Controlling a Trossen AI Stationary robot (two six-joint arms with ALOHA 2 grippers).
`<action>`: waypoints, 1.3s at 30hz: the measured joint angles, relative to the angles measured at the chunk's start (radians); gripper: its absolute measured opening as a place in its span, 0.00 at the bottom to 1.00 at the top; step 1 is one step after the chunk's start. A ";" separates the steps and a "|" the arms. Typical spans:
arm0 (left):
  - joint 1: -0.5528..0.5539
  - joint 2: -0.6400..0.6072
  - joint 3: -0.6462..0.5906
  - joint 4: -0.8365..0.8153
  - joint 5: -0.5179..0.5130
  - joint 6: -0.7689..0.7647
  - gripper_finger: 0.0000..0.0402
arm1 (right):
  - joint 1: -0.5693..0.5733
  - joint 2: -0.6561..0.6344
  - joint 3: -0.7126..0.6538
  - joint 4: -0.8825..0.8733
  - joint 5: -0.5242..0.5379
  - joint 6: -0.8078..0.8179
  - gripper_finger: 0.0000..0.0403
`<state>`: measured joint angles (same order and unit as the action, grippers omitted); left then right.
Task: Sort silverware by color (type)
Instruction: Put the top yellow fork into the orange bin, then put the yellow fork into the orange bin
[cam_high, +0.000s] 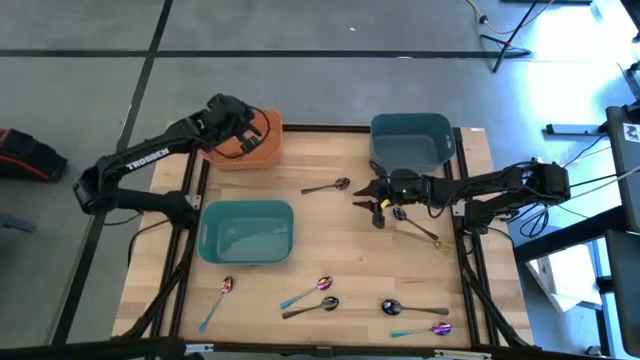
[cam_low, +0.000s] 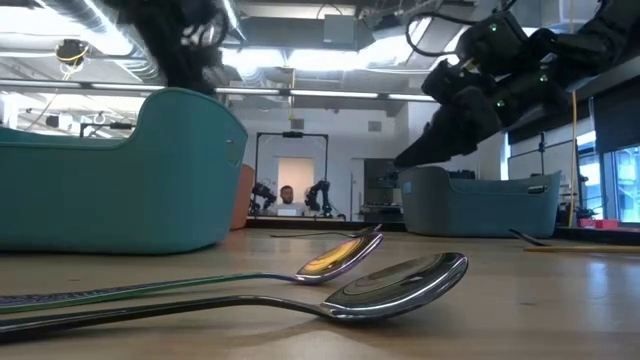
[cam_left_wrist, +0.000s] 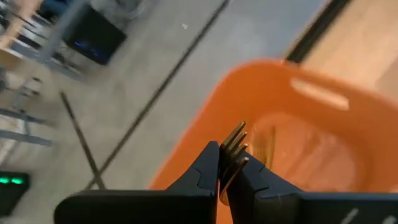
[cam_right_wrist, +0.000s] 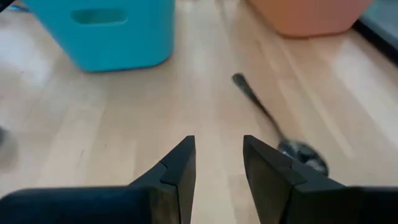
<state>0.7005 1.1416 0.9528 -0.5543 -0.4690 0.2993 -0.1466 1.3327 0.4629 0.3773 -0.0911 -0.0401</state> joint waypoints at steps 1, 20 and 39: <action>0.012 0.000 -0.021 0.012 0.022 0.000 0.02 | 0.011 0.000 0.000 -0.008 0.003 0.003 0.31; 0.025 0.061 -0.145 0.063 0.067 -0.026 0.20 | 0.218 0.000 0.000 -0.136 0.171 0.020 0.31; -0.429 -0.037 -0.067 0.211 0.333 -0.260 0.31 | 0.354 -0.198 0.074 -0.886 0.213 0.410 0.31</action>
<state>0.2719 1.1044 0.8860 -0.3430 -0.1365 0.0398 0.2078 1.1349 0.5373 -0.5086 0.1216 0.3702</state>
